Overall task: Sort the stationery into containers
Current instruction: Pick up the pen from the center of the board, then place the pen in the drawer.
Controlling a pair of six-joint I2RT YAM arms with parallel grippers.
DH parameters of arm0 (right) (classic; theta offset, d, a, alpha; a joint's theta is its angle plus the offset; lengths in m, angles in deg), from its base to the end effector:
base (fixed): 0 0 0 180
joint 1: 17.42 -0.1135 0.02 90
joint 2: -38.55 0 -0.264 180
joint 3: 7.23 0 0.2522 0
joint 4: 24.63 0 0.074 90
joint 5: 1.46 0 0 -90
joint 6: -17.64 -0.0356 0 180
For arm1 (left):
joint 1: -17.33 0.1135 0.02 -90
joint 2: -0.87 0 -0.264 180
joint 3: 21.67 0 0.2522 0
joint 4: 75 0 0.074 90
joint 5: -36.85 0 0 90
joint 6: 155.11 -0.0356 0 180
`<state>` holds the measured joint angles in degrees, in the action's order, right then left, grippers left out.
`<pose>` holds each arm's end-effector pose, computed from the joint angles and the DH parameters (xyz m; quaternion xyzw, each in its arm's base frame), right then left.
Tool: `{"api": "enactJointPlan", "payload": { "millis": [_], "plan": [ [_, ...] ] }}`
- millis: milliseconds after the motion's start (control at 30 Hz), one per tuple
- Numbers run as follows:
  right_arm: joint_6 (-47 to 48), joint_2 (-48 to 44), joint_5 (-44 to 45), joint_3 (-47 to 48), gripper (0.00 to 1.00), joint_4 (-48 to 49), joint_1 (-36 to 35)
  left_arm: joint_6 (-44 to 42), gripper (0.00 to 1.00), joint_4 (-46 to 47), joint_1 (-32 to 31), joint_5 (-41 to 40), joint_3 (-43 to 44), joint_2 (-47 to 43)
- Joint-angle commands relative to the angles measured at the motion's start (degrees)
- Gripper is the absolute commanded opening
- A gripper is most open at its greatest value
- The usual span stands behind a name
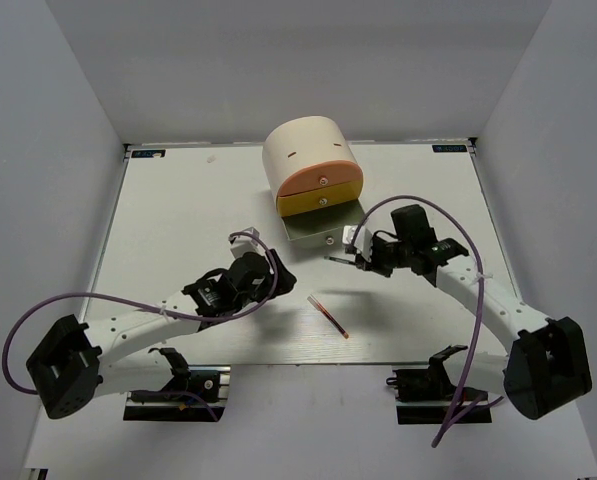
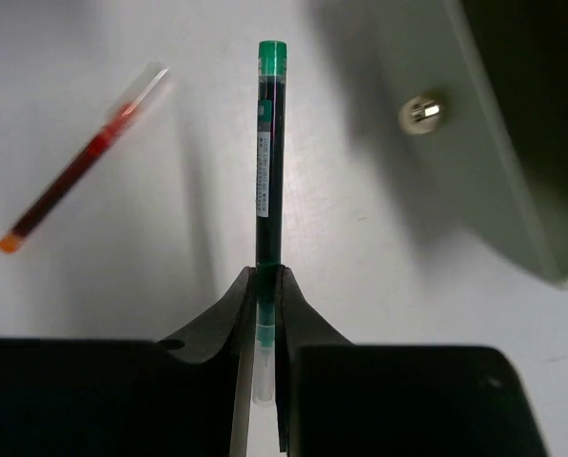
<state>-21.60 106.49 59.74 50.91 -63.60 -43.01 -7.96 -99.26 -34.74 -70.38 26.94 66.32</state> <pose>0.2079 0.1186 0.2361 -0.6291 0.6586 0.1529 0.3835 0.1516 -0.1774 0.2096 -0.1018 0.8964 -0.2546 0.3482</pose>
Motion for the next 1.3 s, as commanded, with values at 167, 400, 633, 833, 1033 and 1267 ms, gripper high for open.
{"api": "enactJointPlan", "payload": {
  "millis": [167, 400, 633, 833, 1033, 1267],
  "plan": [
    [14.2, 5.4, 5.3, 8.0, 0.00, 15.7, 0.2, -0.2, 0.70, -0.4, 0.2, -1.1, -2.0, -4.5],
    [25.5, 12.5, 3.3, 14.6, 0.00, 17.8, 0.0, -0.2, 0.75, -0.4, 0.2, -1.1, -2.0, -3.9],
    [29.6, 19.8, 2.6, 21.5, 0.00, 17.2, -0.3, -0.8, 0.87, 1.4, 0.2, 0.0, -2.0, -2.2],
    [29.4, 21.8, 1.7, 23.2, 0.16, 14.3, -0.3, -1.3, 0.88, 2.0, 0.2, 1.7, -0.1, 0.7],
    [28.2, 21.0, -1.1, 22.4, 0.28, 13.2, -0.3, -1.9, 0.88, 2.5, 0.2, 1.7, -0.1, 0.7],
    [23.8, 20.4, -2.4, 22.6, 0.37, 13.2, -0.3, -2.9, 0.83, 3.0, 0.2, 2.7, 1.6, 3.4]
  ]
}}
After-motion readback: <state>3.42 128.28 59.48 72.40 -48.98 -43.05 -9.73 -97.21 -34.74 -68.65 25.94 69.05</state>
